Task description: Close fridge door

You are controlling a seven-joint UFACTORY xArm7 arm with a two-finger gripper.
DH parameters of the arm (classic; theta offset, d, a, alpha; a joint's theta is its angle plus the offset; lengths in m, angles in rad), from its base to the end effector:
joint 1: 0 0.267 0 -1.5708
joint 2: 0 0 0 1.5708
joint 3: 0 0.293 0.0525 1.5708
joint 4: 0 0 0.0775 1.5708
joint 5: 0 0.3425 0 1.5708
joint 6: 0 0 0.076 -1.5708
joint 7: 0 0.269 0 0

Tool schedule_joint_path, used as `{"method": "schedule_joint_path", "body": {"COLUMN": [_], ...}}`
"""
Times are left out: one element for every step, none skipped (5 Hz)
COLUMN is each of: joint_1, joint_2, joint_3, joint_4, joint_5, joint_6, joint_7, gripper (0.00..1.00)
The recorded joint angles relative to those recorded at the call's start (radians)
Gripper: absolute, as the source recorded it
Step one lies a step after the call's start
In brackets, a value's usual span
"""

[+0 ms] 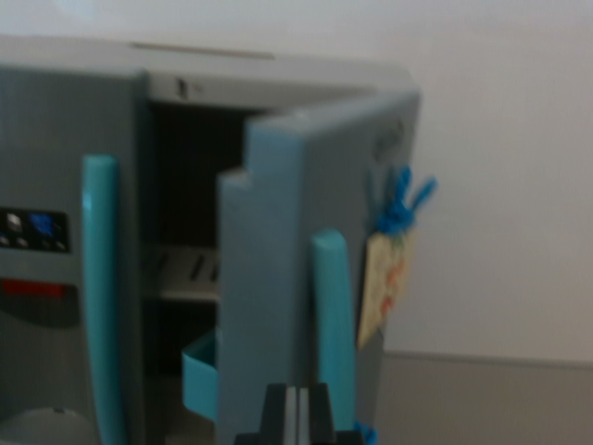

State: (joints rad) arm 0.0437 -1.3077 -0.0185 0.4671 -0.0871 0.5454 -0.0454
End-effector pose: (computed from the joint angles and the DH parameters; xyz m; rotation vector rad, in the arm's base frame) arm 0.3295 0.0018 0.5208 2.5065 0.1434 1.7714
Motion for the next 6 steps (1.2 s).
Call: {"method": "schedule_joint_path", "body": {"joint_1": [0.0000, 0.0000, 0.0000, 0.0000, 0.0000, 0.0000], "joint_2": [0.000, 0.013, 0.013, 0.056, 0.056, 0.106], "joint_3": [0.000, -0.036, -0.036, -0.070, -0.070, -0.104], "joint_4": [0.000, -0.015, -0.015, -0.017, -0.017, -0.017], "joint_5": [0.0000, 0.0000, 0.0000, 0.0000, 0.0000, 0.0000], "joint_6": [0.000, 0.000, 0.000, 0.000, 0.000, 0.000], "joint_7": [0.000, 0.000, 0.000, 0.000, 0.000, 0.000], "gripper": [1.00, 1.00, 1.00, 1.00, 1.00, 1.00]}}
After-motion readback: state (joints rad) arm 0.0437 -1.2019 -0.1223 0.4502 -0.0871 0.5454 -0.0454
